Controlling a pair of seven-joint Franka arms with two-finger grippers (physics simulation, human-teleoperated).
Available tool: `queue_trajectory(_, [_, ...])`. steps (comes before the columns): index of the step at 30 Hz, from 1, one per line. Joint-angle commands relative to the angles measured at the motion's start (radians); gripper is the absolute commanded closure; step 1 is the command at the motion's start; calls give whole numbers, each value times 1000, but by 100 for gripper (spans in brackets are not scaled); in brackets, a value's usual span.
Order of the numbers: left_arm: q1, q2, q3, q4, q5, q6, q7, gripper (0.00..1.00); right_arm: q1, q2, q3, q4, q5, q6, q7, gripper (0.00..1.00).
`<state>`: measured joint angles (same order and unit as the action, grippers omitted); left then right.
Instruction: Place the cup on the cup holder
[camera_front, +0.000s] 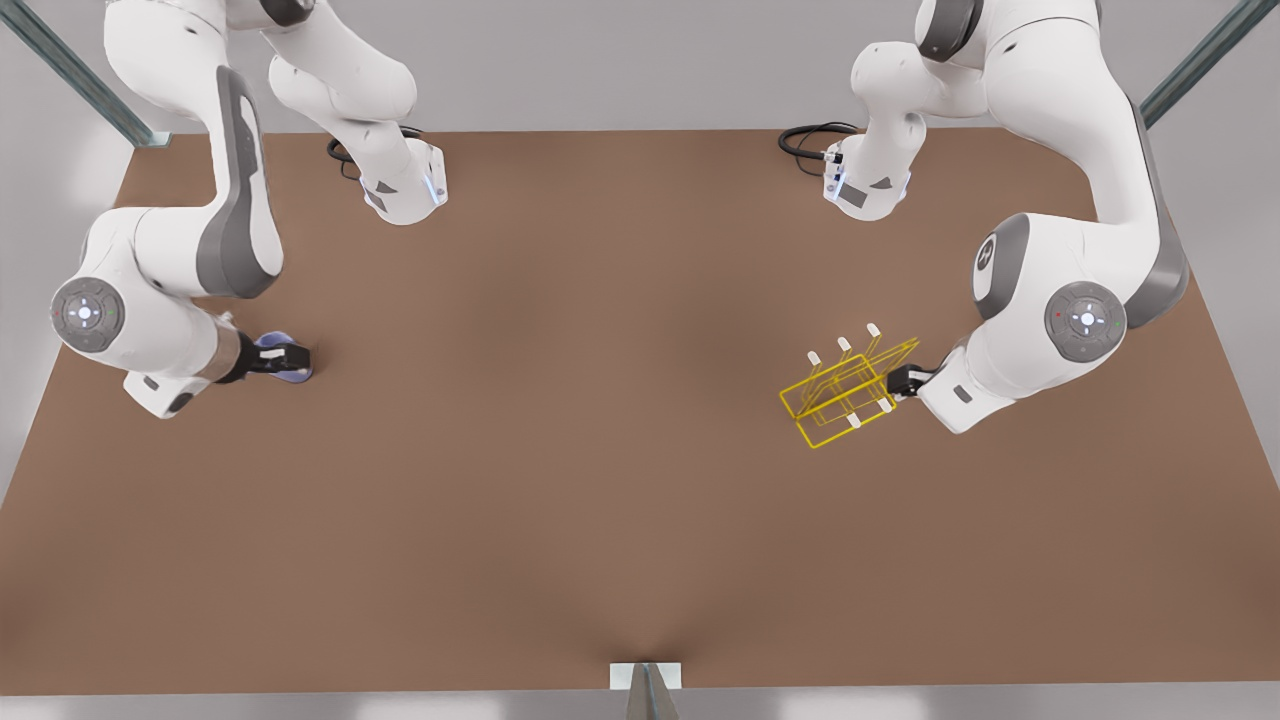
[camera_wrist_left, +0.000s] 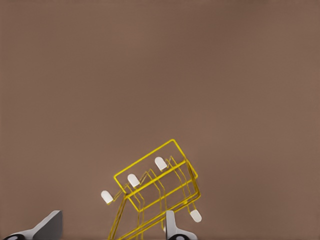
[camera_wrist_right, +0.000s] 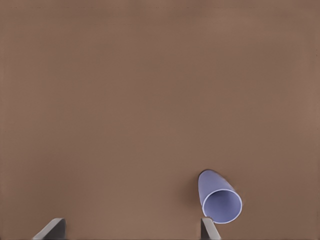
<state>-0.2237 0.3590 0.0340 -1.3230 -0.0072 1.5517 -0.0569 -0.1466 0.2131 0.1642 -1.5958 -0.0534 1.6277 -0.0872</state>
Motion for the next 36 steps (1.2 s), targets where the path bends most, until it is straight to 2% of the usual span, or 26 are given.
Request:
queue_trajectory(1, [1, -3, 0, -1, 0, 5, -9, 0, -21, 40, 6, 54, -8, 89, 52, 0])
queue_trajectory(2, [1, 0, -3, 1, -13, 10, -18, 0, -19, 40, 6, 57, -8, 138, 41, 0])
queue_trajectory(6, [17, -3, -5, -7, -23, 8, -21, 0, -22, 37, 9, 42, 7, 129, 41, 0])
queue_trajectory(8, [24, 15, -3, -15, -16, 10, -18, 0, -24, -33, 38, -157, 7, 170, 41, 0])
queue_trajectory(9, [21, 17, -3, -15, -13, 7, -23, 0, -45, -135, 47, -331, 7, 259, 40, 0])
queue_trajectory(10, [14, 12, -3, -12, -13, 5, -23, 0, -45, -149, 81, -348, 7, 261, 52, 0])
queue_trajectory(12, [14, 32, -6, -15, -14, 2, -24, 0, -56, -239, 98, -509, 7, 307, 52, 0])
queue_trajectory(14, [17, 43, -6, -16, -14, 10, -23, 0, -59, -241, 98, -526, 6, 310, 47, 0])
queue_trajectory(18, [12, 47, -6, -22, -14, 11, -23, 0, -169, -235, 100, -645, 4, 603, 54, 0])
queue_trajectory(31, [4, 66, -5, -25, -10, 11, -18, 0, -260, -238, 104, -796, 3, 745, 30, 0])
queue_trajectory(36, [-2, 63, -5, -25, -10, 10, -18, 0, -252, -258, 184, -842, 23, 756, 37, 0])
